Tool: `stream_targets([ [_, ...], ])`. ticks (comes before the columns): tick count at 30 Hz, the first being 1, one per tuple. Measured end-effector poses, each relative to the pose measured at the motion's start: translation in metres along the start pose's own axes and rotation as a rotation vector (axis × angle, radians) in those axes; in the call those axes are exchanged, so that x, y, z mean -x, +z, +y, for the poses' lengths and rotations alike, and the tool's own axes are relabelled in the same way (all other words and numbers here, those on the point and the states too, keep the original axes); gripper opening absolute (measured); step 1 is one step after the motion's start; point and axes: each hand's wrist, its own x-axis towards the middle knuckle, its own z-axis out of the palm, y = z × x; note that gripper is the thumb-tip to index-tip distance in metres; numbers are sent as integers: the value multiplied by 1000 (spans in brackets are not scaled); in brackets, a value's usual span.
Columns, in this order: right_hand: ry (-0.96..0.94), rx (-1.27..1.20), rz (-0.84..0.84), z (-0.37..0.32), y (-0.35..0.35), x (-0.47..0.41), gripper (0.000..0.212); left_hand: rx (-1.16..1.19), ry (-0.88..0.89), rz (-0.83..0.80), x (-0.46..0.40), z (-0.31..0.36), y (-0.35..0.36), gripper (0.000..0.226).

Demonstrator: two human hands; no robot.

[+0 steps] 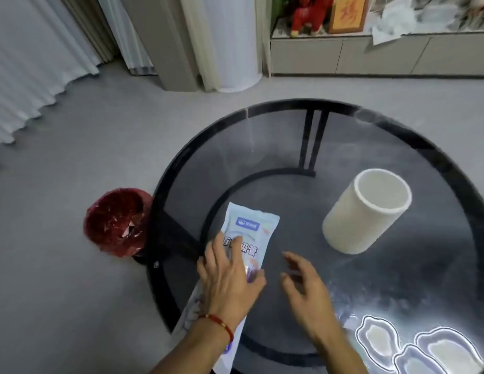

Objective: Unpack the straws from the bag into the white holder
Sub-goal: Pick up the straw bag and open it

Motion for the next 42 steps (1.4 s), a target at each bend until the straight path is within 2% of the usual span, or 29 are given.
stream_targets([
  [3,-215,70,155,37,8,3,46,11,-23,113,-1,-9,38,84],
  [6,-387,156,208,58,17,7,42,1,87,290,2,-22,67,77],
  [9,-415,142,210,67,18,-2,40,-9,161,403,-1,-27,76,70],
  [18,-308,198,346,42,10,24,47,10,93,208,32,-31,35,84],
  [20,-281,188,351,43,5,49,46,-20,143,269,55,-40,26,81],
  [24,-200,185,248,39,-5,78,35,-38,392,337,77,-48,19,94],
  [28,-252,36,55,14,-22,96,27,-128,581,386,81,-43,2,105],
  [30,-285,-60,-29,13,-26,96,25,-211,623,374,72,-40,-10,103],
  [33,-223,-276,-99,19,-25,82,21,-291,641,354,53,-35,-19,101],
  [35,-203,-299,-119,28,-23,66,15,-288,627,331,40,-28,-13,101],
  [38,-191,-270,-70,41,-17,44,11,-180,558,242,34,-21,8,99],
  [40,-172,-290,-52,50,-14,33,14,1,581,295,37,-10,23,84],
  [42,-169,-324,-68,56,-13,29,13,180,617,336,43,4,32,59],
])
